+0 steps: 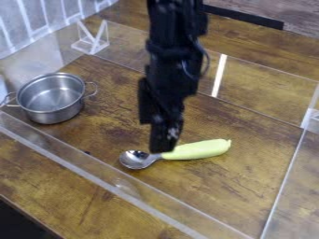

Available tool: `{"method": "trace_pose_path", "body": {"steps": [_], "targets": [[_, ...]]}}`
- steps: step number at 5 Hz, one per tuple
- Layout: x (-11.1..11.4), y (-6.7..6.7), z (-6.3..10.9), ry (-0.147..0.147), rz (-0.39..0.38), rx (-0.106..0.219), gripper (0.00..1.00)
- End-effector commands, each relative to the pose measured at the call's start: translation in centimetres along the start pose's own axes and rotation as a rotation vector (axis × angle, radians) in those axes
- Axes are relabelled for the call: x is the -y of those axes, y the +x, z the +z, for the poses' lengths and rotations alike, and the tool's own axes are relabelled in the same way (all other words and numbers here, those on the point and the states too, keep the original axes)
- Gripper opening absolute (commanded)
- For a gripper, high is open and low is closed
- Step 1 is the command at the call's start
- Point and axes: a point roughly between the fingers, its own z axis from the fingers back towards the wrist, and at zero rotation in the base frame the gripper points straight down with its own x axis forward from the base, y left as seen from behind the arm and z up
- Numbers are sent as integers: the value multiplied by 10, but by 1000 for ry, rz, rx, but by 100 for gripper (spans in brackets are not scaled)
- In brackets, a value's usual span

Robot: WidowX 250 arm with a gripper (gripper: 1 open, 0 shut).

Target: Move the green spoon to the left

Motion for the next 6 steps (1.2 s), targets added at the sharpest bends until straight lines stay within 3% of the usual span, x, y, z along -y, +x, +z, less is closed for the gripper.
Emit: {"method": "trace_pose_path", "body": {"steps": [1, 2, 3, 6], "targets": [[-2, 14, -11, 23, -49, 34, 100], [-5, 13, -15, 18, -72, 50, 100], [-8, 9, -13, 16, -79, 62, 0], [-14, 27, -9, 13, -105, 90, 0]]}}
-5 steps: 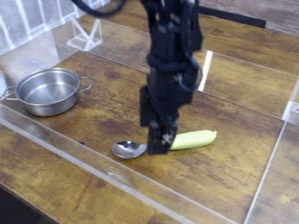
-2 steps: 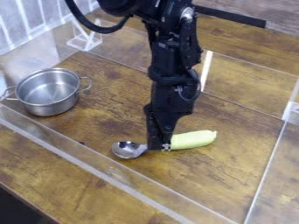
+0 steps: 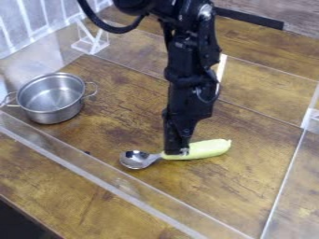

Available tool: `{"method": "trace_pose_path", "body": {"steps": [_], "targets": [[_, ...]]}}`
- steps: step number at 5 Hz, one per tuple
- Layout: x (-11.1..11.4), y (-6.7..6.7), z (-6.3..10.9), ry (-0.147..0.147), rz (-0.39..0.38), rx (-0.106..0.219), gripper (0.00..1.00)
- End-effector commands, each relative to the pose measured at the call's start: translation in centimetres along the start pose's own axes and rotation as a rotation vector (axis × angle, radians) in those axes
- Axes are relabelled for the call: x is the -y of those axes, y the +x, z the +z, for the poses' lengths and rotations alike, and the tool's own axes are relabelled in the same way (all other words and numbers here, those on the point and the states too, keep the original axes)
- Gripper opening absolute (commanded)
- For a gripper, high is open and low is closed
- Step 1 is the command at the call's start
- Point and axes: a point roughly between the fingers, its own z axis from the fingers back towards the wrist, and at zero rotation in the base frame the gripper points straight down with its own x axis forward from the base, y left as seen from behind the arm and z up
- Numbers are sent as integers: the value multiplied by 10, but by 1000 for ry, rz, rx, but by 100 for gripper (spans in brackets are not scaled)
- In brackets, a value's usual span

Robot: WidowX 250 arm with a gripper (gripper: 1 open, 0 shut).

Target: Move the green spoon to the left

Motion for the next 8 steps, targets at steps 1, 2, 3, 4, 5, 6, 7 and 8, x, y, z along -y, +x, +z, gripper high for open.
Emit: {"method": "trace_pose_path", "body": {"steps": [1, 2, 3, 4, 5, 6, 7, 8], "targets": [[-7, 11, 16, 36, -4, 49, 0], [-8, 17, 16, 33, 1, 59, 0], [-16, 10, 4, 20, 89, 73, 0], [-25, 3, -5, 10, 177, 87, 0], [-33, 3, -3, -4, 159, 92, 0], [-33, 4, -2, -28, 124, 95, 100], [-23, 17, -2, -44, 89, 97, 100], [-18, 30, -3, -45, 42, 93, 0]]}}
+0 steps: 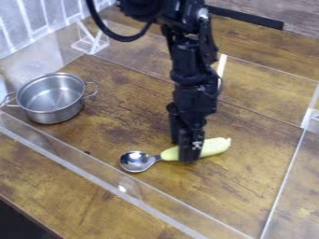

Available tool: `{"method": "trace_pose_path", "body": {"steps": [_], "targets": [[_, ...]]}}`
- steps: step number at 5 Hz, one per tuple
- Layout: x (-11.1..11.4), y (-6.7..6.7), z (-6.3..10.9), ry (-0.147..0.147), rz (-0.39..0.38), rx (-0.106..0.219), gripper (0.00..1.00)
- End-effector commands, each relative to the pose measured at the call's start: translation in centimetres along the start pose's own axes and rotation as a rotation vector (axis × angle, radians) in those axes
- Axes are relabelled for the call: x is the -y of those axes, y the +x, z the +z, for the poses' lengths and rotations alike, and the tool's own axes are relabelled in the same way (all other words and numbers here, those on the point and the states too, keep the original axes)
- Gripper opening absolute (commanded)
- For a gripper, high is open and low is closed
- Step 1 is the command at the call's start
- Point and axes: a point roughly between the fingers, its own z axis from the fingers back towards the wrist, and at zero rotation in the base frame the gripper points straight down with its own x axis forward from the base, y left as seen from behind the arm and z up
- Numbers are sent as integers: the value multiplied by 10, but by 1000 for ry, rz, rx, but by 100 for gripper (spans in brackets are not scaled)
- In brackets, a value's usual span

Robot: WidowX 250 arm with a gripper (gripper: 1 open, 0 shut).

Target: Move the green spoon to the left

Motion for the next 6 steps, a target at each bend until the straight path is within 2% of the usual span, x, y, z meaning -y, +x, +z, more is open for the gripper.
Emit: {"method": "trace_pose_path", "body": {"steps": [1, 2, 4, 6], "targets": [[7, 8, 12, 29, 7, 35, 0], [12, 6, 11, 21, 52, 49, 0], [19, -5, 33, 60, 125, 51, 0], [19, -11, 82, 121, 143, 61, 0]]}}
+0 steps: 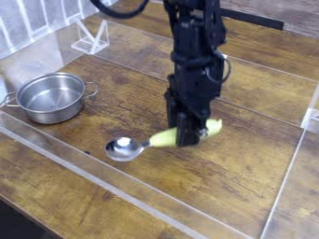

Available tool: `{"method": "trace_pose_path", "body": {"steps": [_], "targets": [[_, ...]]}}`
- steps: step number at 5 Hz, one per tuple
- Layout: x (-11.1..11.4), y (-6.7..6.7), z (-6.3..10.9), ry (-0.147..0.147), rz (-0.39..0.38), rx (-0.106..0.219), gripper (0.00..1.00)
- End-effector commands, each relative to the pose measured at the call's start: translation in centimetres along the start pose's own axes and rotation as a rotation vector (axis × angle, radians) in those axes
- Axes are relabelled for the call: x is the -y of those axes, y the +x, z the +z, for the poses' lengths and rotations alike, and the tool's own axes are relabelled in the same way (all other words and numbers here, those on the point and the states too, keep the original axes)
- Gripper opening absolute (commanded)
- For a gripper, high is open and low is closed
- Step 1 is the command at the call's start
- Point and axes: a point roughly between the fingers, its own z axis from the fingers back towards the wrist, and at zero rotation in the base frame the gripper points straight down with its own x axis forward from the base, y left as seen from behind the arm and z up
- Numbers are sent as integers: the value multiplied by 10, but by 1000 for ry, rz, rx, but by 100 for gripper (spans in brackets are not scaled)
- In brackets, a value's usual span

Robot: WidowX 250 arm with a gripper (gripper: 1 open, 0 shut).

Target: Move the green spoon to the left

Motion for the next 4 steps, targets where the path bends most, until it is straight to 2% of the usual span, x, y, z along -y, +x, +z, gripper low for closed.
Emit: {"method": "trace_pose_path", "body": {"steps": [1, 2, 3, 4], "targets": [[-1, 5, 64, 94, 15, 97, 0], [-7, -7, 86, 123, 47, 100, 0], [-22, -31, 83, 118, 81, 92, 0], [-50, -61, 70, 124, 161, 80, 0]]}}
